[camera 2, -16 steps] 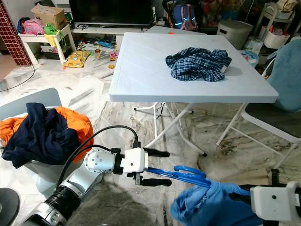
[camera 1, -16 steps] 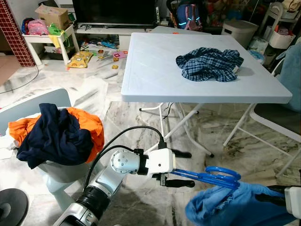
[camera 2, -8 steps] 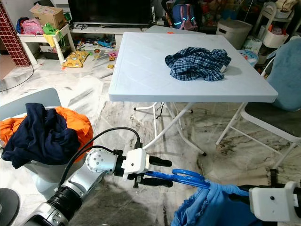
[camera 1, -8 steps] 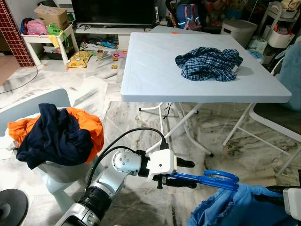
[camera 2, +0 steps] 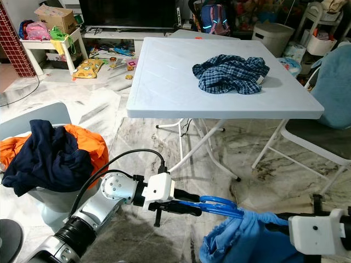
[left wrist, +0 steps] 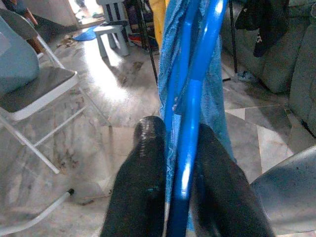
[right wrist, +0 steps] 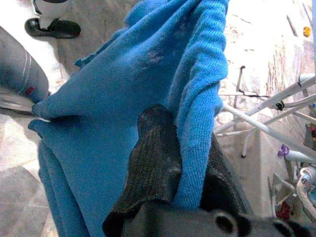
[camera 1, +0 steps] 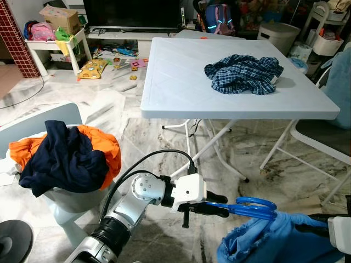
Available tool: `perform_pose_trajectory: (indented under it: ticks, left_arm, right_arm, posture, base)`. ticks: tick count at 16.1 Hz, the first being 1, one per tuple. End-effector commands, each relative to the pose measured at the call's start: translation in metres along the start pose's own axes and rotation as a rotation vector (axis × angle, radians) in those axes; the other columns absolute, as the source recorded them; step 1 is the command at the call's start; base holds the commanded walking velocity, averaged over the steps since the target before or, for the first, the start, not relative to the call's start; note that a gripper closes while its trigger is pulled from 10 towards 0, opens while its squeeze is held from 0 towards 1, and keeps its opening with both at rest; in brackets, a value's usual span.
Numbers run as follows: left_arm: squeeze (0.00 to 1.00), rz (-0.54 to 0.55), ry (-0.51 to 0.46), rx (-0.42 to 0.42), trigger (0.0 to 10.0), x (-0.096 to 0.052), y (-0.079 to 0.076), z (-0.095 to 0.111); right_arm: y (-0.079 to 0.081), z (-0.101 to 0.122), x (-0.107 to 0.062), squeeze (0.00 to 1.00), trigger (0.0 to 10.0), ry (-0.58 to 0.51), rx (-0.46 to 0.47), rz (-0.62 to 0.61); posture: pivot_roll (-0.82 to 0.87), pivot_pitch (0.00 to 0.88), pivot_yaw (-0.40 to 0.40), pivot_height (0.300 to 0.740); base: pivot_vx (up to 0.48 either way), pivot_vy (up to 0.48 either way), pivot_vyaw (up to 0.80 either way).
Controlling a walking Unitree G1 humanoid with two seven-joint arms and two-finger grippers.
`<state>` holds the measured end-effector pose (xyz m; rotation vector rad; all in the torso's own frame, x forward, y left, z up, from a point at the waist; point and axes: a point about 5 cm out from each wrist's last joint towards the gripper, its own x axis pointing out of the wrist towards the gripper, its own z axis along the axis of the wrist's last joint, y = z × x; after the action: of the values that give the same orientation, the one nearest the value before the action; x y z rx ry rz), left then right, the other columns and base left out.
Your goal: Hang hanger
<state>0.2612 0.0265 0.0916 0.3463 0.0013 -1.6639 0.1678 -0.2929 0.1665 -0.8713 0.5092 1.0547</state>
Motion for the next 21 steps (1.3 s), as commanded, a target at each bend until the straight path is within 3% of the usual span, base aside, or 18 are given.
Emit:
perform_pose_trajectory:
  ticks: [1, 8, 9, 11, 16, 21]
  left_arm:
    - [0.00, -0.023, -0.004, 0.005, 0.0, 0.002, -0.002, 0.003]
    - [0.00, 0.006, -0.013, -0.013, 0.0, 0.003, -0.002, 0.003]
    - [0.00, 0.016, -0.011, -0.010, 0.0, 0.003, -0.002, 0.002]
    - [0.00, 0.036, -0.002, -0.003, 0.0, 0.003, -0.002, 0.000]
    - [0.00, 0.309, 0.049, -0.032, 0.0, -0.001, 0.015, -0.011]
    - [0.00, 0.421, 0.078, -0.070, 0.0, -0.002, 0.022, -0.018]
  right_arm:
    - [-0.004, 0.006, 0.000, 0.00, 10.0, -0.036, -0.038, -0.021]
    - [-0.016, 0.009, 0.010, 0.00, 10.0, -0.066, -0.020, -0.078]
    - [-0.022, 0.009, 0.013, 1.00, 10.0, -0.077, 0.012, -0.108]
    - [-0.023, 0.014, 0.017, 1.00, 10.0, -0.106, 0.022, -0.087]
    - [-0.049, 0.014, 0.033, 1.00, 10.0, -0.054, -0.058, -0.224]
    - [-0.059, 0.012, 0.040, 1.00, 10.0, -0.018, -0.088, -0.243]
  posture:
    - [-0.06, 0.000, -0.042, 0.740]
    - [-0.06, 0.000, -0.053, 0.740]
    - [-0.06, 0.000, -0.054, 0.740]
    - [-0.05, 0.000, -0.058, 0.740]
    - [-0.05, 0.000, -0.065, 0.740]
    - [-0.04, 0.000, -0.065, 0.740]
  base:
    - [0.000, 0.000, 0.00]
    - [0.000, 0.000, 0.00]
    - [0.000, 0.000, 0.00]
    - [0.000, 0.000, 0.00]
    - [0.000, 0.000, 0.00]
    - [0.000, 0.000, 0.00]
